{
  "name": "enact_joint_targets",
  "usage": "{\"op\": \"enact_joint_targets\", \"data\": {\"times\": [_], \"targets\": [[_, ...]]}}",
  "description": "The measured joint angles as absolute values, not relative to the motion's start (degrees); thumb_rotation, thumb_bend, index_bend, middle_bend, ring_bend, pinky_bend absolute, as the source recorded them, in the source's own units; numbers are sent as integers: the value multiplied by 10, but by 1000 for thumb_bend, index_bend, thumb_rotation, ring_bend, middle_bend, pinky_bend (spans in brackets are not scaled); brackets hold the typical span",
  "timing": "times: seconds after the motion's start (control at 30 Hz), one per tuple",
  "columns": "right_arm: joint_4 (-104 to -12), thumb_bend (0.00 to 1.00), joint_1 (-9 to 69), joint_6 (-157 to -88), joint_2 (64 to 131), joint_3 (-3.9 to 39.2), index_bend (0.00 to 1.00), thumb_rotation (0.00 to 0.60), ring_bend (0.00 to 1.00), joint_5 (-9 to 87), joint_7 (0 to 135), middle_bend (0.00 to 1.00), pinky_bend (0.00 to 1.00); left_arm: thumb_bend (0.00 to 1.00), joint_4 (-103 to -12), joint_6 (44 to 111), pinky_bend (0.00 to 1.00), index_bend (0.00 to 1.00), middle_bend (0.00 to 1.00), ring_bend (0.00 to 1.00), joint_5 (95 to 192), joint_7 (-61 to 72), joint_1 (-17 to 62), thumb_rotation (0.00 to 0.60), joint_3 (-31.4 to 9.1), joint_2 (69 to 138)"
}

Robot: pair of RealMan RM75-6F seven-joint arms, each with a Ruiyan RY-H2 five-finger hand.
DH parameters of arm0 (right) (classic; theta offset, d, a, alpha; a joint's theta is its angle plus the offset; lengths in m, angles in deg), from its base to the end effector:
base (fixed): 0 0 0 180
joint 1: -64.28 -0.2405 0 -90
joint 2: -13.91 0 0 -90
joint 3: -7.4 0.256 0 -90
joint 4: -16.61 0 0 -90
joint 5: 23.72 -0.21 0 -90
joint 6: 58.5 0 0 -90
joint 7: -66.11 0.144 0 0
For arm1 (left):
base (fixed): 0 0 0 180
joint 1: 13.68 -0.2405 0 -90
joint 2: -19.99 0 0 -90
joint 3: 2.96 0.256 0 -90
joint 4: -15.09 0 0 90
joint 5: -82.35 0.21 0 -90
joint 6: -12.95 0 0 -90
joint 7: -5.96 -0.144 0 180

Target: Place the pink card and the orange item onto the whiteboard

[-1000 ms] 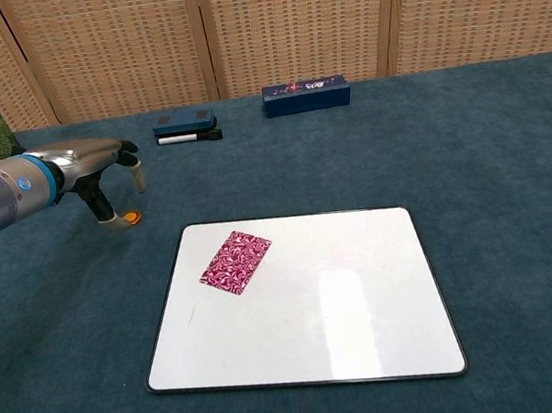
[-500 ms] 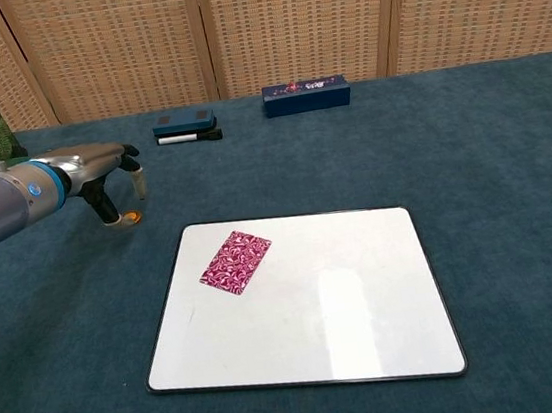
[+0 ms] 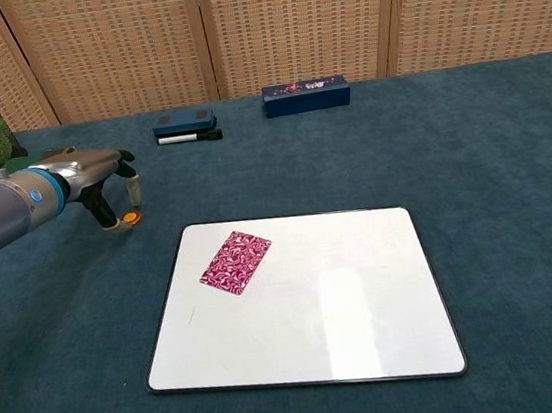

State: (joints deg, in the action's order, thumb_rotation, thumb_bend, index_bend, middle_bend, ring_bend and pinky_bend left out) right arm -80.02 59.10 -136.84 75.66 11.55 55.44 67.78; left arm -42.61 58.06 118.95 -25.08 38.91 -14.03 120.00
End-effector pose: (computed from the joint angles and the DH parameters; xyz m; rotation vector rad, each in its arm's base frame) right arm -0.3178 -0.1850 0.1585 1.3180 -1.0720 0.8497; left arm -0.1918 0.4184 -0.0457 -1.6892 -1.0146 -0.5499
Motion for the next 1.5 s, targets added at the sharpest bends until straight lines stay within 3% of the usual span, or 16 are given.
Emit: {"op": "enact_joint_targets", "data": {"times": [0.33, 0.8, 1.3, 1.5], "targets": [[-800, 0, 591, -1368, 756, 115, 0, 600, 0, 554, 679, 0, 0, 306, -411, 571, 0, 440, 0, 0, 1195, -246, 387, 600, -144, 1209], [-800, 0, 591, -1368, 756, 115, 0, 600, 0, 554, 679, 0, 0, 338, -409, 571, 0, 526, 0, 0, 1191, -253, 385, 600, -150, 1211], [-802, 0, 590, -1367, 755, 115, 0, 600, 0, 553, 678, 0, 0, 336, -438, 581, 0, 558, 0, 0, 1190, -257, 381, 600, -157, 1194], [-802, 0, 590, -1366, 755, 115, 0, 600, 0, 553, 678, 0, 0, 332, -487, 591, 0, 558, 0, 0, 1205, -253, 380, 600, -160, 1178]]}}
